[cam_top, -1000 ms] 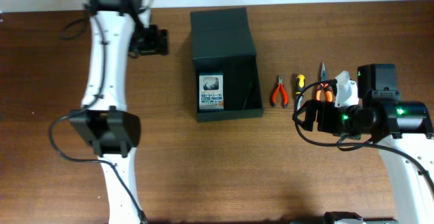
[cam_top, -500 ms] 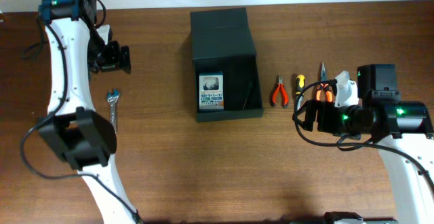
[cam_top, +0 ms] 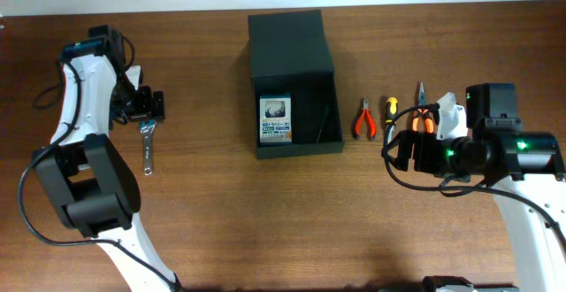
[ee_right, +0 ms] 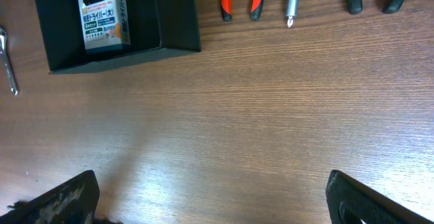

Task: Pack container
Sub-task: 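Lower the left gripper and grasp the silver adjustable wrench handle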

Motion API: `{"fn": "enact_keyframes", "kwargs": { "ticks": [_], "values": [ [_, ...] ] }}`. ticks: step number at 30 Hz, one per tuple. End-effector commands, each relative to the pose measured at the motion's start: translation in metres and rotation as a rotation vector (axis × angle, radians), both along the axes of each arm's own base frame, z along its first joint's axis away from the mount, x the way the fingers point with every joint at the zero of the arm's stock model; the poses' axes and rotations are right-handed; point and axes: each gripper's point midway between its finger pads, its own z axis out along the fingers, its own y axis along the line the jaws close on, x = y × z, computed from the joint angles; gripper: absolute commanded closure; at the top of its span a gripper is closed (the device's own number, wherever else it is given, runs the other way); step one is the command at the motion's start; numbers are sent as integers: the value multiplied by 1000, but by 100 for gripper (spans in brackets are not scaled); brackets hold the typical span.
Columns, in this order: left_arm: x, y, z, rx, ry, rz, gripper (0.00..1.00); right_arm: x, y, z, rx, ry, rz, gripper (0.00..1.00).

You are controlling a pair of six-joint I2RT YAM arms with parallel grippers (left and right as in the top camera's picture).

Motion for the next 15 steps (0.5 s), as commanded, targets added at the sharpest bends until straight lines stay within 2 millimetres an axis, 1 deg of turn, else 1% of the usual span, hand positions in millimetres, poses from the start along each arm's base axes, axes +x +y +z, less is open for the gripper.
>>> {"fn": "enact_keyframes", "kwargs": {
  "ticks": [1,3,4,9,15],
  "values": [
    [9,3,-6,7,-39,-38,2,4,-2,5,-3,-16,-5,1],
    [13,4,-11,10,-55,-37,2,4,-2,5,-3,-15,-5,1],
    [13,4,-18,10,-60,-17,2,4,-2,5,-3,-15,-5,1],
    [9,3,-37,8,-65,58,2,3,-2,5,-3,-14,-5,1],
    [7,3,-52,8,-77,111,2,3,-2,5,-3,-14,-5,1]
  ]
}}
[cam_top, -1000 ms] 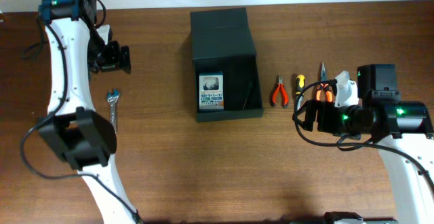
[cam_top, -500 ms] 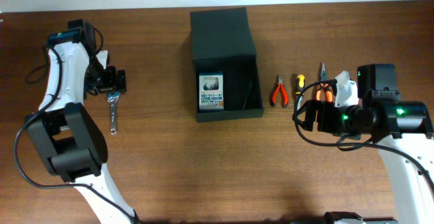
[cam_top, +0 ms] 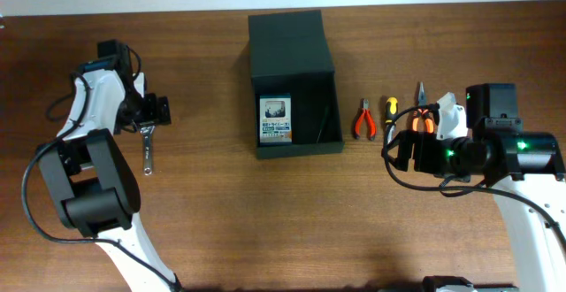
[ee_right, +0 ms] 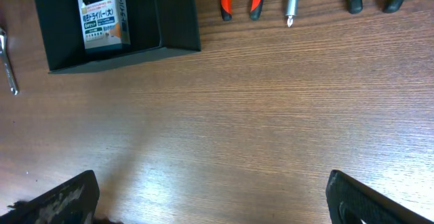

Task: Pack container
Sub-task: 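Lower the left gripper and grasp the silver adjustable wrench handle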

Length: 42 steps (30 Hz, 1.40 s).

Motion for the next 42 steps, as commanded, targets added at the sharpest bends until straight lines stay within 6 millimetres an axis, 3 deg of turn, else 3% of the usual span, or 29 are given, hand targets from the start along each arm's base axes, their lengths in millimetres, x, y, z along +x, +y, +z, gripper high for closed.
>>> {"fn": "enact_keyframes", "kwargs": {
  "ticks": [1,13,24,30,34,37,42],
  "values": [
    [-2,0,-8,-7,-8,76,3,4,-2,5,-3,-15,-5,1],
    [6,1,-12,-8,-47,146,3,0,-2,4,-2,1,-5,1],
    [3,-1,-42,-25,7,146,7,-1,-2,3,-2,8,-5,1],
    [2,-1,-45,-25,13,146,9,-2,-2,3,-2,11,-5,1],
    [1,-1,-45,-26,18,145,25,-3,-2,2,-2,16,-5,1],
    [-1,-1,-46,-26,24,149,47,-4,-2,2,-2,17,-5,1],
    [-4,-2,-46,-28,35,156,48,-4,-2,2,-2,18,-5,1]
  ]
}}
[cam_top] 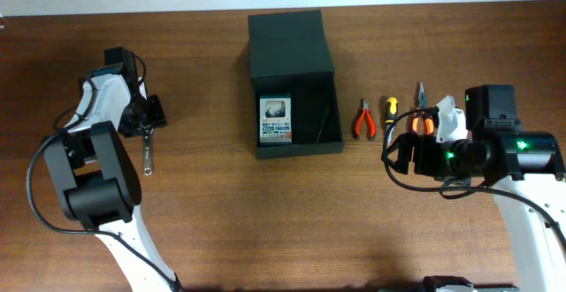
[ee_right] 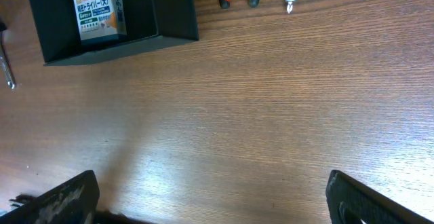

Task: Pack container
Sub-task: 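Lower the left gripper and grasp the silver adjustable wrench handle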

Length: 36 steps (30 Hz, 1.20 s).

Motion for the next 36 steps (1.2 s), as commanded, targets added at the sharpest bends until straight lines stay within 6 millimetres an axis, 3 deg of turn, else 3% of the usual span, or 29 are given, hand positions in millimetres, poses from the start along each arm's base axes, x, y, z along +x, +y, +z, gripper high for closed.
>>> {"fn": "enact_keyframes", "kwargs": {
  "ticks": [1,20,22,28,32,36],
  "values": [
    [-12,0,-15,-5,55,12,48,3,-2,5,-3,-15,-5,1],
    [-6,1,-15,1,32,11,50,0,-2,4,-3,0,-5,1],
    [-5,1,-15,1,30,11,63,0,-2,4,-3,0,-5,1],
    [-6,1,-15,0,34,12,75,0,-2,4,-3,0,-5,1],
    [-6,1,-15,0,34,12,98,0,-2,4,-3,0,-5,1],
    [-6,1,-15,0,34,12,98,0,-2,4,-3,0,-5,1]
  ]
}}
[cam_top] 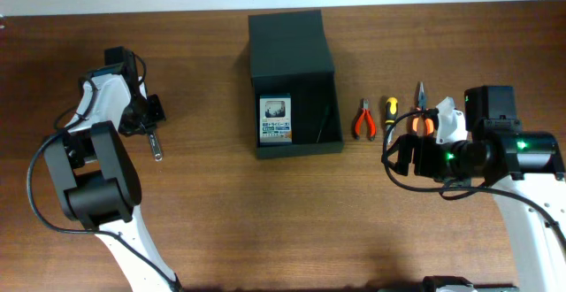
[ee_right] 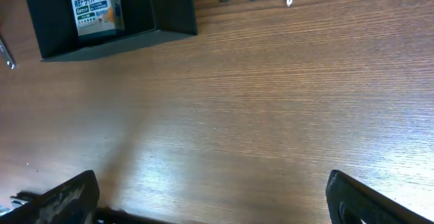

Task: Pack container
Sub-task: 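Lower the left gripper and grasp the silver adjustable wrench handle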

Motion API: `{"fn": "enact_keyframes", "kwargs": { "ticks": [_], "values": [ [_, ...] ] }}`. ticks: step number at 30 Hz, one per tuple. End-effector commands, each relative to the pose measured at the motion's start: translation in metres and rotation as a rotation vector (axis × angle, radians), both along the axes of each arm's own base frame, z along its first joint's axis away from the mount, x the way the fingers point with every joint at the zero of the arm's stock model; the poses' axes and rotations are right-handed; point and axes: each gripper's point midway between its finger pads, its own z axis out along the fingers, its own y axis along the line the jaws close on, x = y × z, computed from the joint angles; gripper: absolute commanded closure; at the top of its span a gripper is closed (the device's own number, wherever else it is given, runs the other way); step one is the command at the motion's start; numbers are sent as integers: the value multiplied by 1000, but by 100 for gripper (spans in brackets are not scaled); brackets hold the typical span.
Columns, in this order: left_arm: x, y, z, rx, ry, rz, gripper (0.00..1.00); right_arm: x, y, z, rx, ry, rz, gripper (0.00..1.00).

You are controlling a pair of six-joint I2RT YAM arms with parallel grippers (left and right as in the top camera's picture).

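Note:
An open black box [cam_top: 294, 40] stands at mid-table with a screwdriver package [cam_top: 276, 119] in its front left corner. At the far left my left gripper [cam_top: 149, 124] is shut on the head of a silver wrench [cam_top: 156, 148], whose free end slants off the wood. To the right of the box lie orange pliers [cam_top: 363, 119], a yellow-black screwdriver [cam_top: 388, 115] and a second pair of pliers [cam_top: 422, 106]. My right gripper [ee_right: 213, 203] hangs wide open over bare wood, below these tools and holding nothing.
The right wrist view shows the box's front wall [ee_right: 122, 41], the package [ee_right: 95, 10] and the tips of the pliers handles and the screwdriver along its top edge. Bare wood lies in front of the box.
The wrench lay flat and straight below the left gripper; now it is tilted and looks shorter, held at its head. The right gripper has shifted slightly away from the tools.
The left gripper stood beside the wrench's head with the wrench flat on the table. It then sat closer over the head, then on it. Now the wrench is slanted in its grip. The right gripper stayed open below the tools, drifting slightly.

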Motion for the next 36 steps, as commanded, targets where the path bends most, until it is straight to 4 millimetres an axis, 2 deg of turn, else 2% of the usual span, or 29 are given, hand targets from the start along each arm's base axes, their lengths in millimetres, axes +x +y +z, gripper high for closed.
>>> {"fn": "enact_keyframes", "kwargs": {
  "ticks": [1,18,30,36],
  "values": [
    [-9,0,-14,-2,42,5,98,4,-2,5,-3,-17,-5,1],
    [-9,0,-14,-2,42,4,98,3,-2,5,-3,-17,-5,1],
    [-11,0,-14,-1,59,-63,98,4,-2,5,-3,-17,-5,1],
    [-9,0,-6,4,44,-87,98,4,-2,5,-3,-17,-5,1]
  ]
}}
